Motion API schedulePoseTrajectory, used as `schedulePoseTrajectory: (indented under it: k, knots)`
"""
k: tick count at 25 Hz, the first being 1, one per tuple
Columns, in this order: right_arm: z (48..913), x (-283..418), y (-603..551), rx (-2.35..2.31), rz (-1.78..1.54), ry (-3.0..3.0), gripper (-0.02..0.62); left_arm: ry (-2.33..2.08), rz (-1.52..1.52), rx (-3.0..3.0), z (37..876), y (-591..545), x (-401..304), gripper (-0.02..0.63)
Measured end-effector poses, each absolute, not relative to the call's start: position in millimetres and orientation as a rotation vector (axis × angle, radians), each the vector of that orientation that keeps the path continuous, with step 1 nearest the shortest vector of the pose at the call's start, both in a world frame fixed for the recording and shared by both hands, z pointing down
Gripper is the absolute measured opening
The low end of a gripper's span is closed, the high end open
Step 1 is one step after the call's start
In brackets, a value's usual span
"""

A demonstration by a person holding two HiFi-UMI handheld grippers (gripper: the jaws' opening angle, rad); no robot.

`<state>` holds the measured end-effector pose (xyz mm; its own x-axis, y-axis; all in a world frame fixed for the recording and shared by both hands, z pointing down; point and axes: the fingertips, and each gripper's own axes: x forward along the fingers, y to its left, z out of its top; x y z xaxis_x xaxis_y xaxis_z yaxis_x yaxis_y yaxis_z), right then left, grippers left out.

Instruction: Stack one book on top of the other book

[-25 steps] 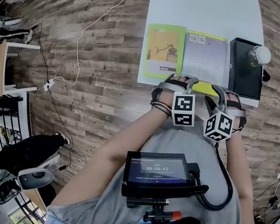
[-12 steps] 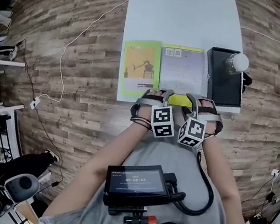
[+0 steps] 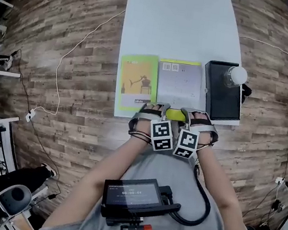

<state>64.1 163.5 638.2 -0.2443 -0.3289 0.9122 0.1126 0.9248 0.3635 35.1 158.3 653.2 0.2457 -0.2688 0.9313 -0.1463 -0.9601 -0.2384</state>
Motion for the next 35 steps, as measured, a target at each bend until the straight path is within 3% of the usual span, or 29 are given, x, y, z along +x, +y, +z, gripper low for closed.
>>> schedulePoseTrajectory:
  k: [27, 31, 35]
  knots:
    - [643.9, 60.1, 159.8, 0.033, -0.272, -1.794, 0.235, 0.306, -1.851, -2.389, 660.6, 159.2, 38.9, 0.233]
    - [611.6, 64.0, 154.9, 0.139, -0.172, -1.844, 0.235, 0.55, -1.776, -2.553, 637.5, 168.7, 29.3, 0.233]
    - [560.7, 64.8, 137.3, 0.24, -0.196, -1.886, 0.235, 1.003, -1.433, -3.197, 596.8, 196.9, 26.7, 0.233]
